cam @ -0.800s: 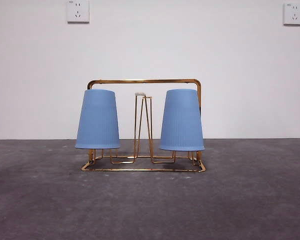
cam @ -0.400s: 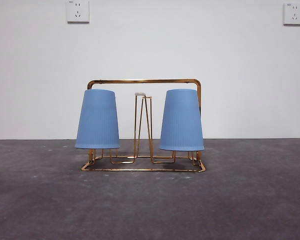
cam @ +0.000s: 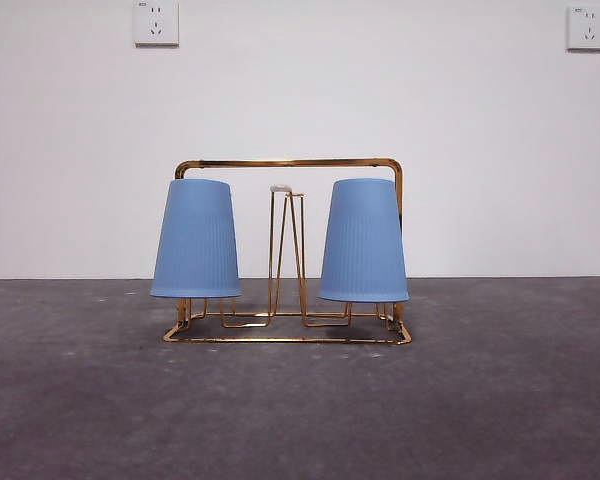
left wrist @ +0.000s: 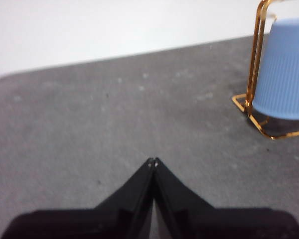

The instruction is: Pick up cup 1,put cup 1 in the cup rack,pick up cup 2,put cup 2 in the cup rack

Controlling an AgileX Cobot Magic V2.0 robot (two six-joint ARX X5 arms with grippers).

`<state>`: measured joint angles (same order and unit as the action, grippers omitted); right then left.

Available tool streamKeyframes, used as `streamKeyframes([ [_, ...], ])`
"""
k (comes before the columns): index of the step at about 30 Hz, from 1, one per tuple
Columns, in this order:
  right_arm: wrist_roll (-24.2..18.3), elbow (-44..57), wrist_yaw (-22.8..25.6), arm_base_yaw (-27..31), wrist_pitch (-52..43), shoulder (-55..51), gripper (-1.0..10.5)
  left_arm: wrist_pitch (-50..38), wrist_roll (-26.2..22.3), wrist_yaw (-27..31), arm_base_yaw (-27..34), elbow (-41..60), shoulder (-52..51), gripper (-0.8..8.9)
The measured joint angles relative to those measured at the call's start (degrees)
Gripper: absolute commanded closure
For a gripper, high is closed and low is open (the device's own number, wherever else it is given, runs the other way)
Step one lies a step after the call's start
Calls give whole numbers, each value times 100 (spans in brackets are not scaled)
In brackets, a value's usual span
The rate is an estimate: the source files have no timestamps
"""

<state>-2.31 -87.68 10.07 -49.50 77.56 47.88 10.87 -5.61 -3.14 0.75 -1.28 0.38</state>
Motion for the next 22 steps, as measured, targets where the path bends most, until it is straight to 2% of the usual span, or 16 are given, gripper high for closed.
streamKeyframes([
  [6,0,0,2,0,0,0,944,-4,269,-7,0,0,4,817],
  [22,0,0,2,0,0,0,944,-4,330,-2,0,0,96,817],
])
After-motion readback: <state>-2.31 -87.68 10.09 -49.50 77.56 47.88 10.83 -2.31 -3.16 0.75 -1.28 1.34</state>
